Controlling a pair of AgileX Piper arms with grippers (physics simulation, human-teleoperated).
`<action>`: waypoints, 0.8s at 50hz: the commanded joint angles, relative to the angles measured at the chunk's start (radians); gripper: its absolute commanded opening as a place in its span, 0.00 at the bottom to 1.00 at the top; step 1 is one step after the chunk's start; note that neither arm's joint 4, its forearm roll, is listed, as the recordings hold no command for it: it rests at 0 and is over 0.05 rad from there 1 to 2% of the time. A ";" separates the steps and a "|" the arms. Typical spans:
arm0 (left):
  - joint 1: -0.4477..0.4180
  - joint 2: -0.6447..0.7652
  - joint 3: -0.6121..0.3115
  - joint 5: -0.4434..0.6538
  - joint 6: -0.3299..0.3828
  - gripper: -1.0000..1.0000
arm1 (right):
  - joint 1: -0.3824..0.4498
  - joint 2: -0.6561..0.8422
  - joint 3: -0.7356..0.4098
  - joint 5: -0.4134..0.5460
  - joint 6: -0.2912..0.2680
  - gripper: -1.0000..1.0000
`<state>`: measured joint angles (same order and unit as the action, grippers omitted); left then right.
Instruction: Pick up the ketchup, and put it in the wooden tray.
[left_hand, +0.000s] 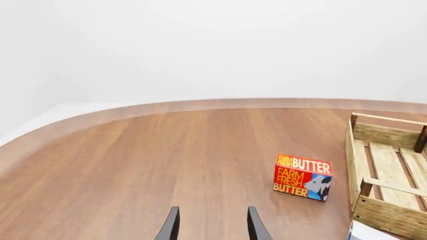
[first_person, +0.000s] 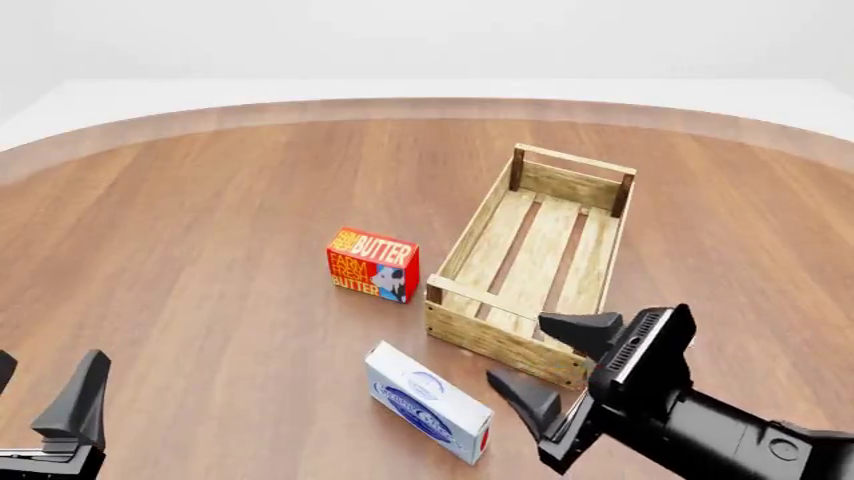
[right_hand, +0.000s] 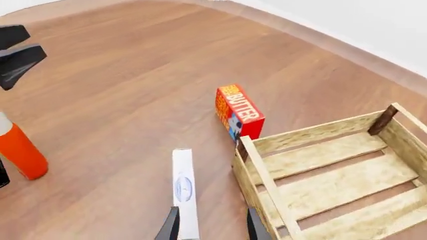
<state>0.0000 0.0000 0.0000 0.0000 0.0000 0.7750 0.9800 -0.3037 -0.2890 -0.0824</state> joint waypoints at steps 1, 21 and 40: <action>0.000 0.000 0.000 0.000 0.000 1.00 | 0.141 0.220 -0.107 -0.065 0.046 1.00; 0.000 0.000 0.000 0.000 0.000 1.00 | 0.287 0.426 -0.291 -0.033 0.084 1.00; 0.000 0.000 0.000 0.000 0.000 1.00 | 0.415 0.558 -0.436 -0.005 0.057 1.00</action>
<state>0.0000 0.0000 0.0000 0.0000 0.0000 1.1262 1.4626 -0.6680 -0.3040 -0.0209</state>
